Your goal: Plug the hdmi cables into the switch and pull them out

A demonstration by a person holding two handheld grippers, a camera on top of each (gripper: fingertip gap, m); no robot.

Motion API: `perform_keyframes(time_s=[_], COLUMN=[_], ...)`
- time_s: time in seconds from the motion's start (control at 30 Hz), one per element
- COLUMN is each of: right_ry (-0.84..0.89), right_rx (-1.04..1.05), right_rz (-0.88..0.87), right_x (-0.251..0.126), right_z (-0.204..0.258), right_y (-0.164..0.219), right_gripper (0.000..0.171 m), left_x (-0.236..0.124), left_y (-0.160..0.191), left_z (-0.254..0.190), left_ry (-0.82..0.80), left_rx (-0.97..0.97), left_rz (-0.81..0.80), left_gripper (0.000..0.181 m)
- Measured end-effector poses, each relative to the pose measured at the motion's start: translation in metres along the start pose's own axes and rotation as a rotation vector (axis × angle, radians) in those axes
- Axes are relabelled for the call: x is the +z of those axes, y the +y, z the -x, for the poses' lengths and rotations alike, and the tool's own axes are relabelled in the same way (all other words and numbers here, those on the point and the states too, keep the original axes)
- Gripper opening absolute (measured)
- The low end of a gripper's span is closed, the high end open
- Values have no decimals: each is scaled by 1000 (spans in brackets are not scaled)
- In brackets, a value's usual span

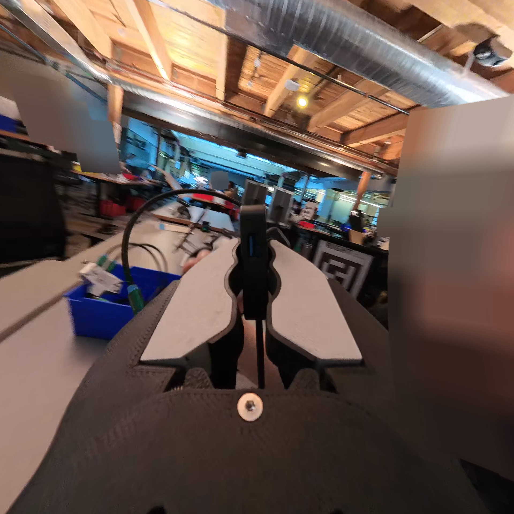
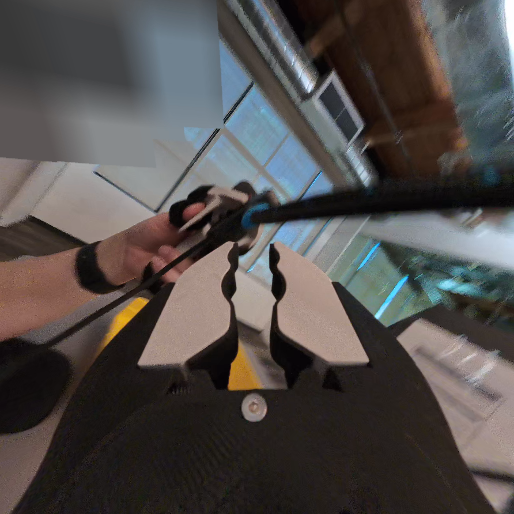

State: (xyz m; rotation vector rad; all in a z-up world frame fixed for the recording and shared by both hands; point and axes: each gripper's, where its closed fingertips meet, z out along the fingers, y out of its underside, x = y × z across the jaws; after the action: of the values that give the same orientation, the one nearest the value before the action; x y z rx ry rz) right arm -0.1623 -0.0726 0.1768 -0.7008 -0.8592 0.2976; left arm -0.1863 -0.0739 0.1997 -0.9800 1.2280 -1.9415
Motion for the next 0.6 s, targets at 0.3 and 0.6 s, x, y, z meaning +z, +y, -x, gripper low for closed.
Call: perform_keyframes(time_s=[0.3,0.6], right_ry=[-16,16], right_rx=[889,934], right_rz=[-77,40], right_x=[23,25], right_z=[-15,-11], right_y=[45,53], right_gripper=[31,15], left_x=[-30,-4], left_y=[-24,-2], left_z=[42,57], left_ry=[-269,-182], left_rx=[234,138], left_rz=[-151,-157], left_gripper=[13,14])
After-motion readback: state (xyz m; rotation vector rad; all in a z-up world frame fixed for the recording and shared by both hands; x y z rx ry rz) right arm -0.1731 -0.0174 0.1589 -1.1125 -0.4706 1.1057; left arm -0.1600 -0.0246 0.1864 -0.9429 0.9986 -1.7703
